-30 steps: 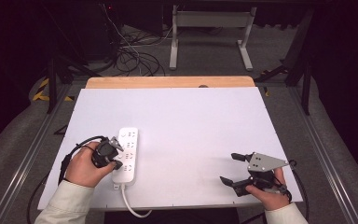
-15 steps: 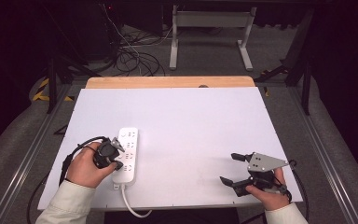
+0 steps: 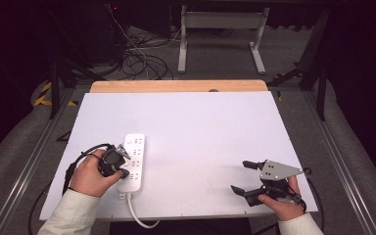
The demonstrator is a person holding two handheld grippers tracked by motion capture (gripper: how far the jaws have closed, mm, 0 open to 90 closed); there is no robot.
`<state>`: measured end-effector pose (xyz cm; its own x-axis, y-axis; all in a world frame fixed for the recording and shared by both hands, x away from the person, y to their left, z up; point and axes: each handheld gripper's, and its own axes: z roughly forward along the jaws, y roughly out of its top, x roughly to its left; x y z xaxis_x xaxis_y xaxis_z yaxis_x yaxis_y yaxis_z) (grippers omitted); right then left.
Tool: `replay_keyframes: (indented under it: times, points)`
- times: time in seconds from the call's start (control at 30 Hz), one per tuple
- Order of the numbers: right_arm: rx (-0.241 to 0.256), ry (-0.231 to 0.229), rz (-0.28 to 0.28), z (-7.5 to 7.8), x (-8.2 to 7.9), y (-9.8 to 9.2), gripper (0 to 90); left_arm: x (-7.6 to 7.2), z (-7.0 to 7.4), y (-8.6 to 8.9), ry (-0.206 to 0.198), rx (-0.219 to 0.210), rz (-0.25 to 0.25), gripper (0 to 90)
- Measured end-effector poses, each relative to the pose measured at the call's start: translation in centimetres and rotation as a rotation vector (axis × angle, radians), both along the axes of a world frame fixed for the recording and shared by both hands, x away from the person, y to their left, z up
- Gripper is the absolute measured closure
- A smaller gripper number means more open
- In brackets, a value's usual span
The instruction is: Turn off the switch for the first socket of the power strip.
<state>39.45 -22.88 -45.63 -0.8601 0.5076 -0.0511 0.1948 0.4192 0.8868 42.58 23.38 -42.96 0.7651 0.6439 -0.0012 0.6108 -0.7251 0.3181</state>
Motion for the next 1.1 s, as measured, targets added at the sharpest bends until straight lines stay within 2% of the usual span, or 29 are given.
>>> replay_keyframes:
  times: [0.3, 0.37, 0.57, 0.8, 0.83, 0.9, 0.93, 0.97, 1.0, 1.1]
  points:
    - [-0.001, -0.001, 0.001, 0.03, -0.06, 0.04, 11.9, -0.09, 0.05, -0.21, -0.016, 0.023, -0.007, 90.0]
    - [0.001, -0.002, 0.000, 0.06, -0.09, 0.02, 11.8, -0.15, 0.02, -0.22, -0.027, 0.025, -0.004, 90.0]
    - [-0.002, -0.002, 0.001, 0.05, -0.10, 0.03, 11.9, -0.20, -0.05, -0.15, -0.023, 0.016, -0.004, 90.0]
    - [-0.005, -0.002, 0.002, 0.02, -0.09, 0.05, 11.8, -0.41, -0.21, -0.32, -0.047, 0.029, -0.009, 90.0]
    - [-0.006, 0.000, 0.003, 0.00, -0.11, 0.12, 11.8, -0.43, -0.22, -0.32, -0.068, 0.042, -0.003, 90.0]
    - [-0.006, 0.000, 0.003, 0.00, -0.12, 0.15, 11.8, -0.44, -0.24, -0.33, -0.080, 0.041, 0.000, 90.0]
    - [-0.003, 0.000, 0.004, 0.01, -0.13, 0.18, 11.7, -0.49, -0.06, -0.26, -0.104, 0.040, 0.014, 90.0]
    - [-0.002, -0.001, 0.005, 0.04, -0.14, 0.19, 11.7, -0.46, 0.16, -0.11, -0.091, 0.036, 0.014, 90.0]
    - [0.000, -0.005, 0.004, 0.06, -0.15, 0.08, 11.7, -0.50, 0.20, -0.02, -0.076, 0.011, 0.009, 90.0]
    - [0.001, -0.001, -0.002, 0.00, -0.09, -0.04, 11.7, -0.67, 0.58, 0.00, -0.084, -0.014, 0.005, 90.0]
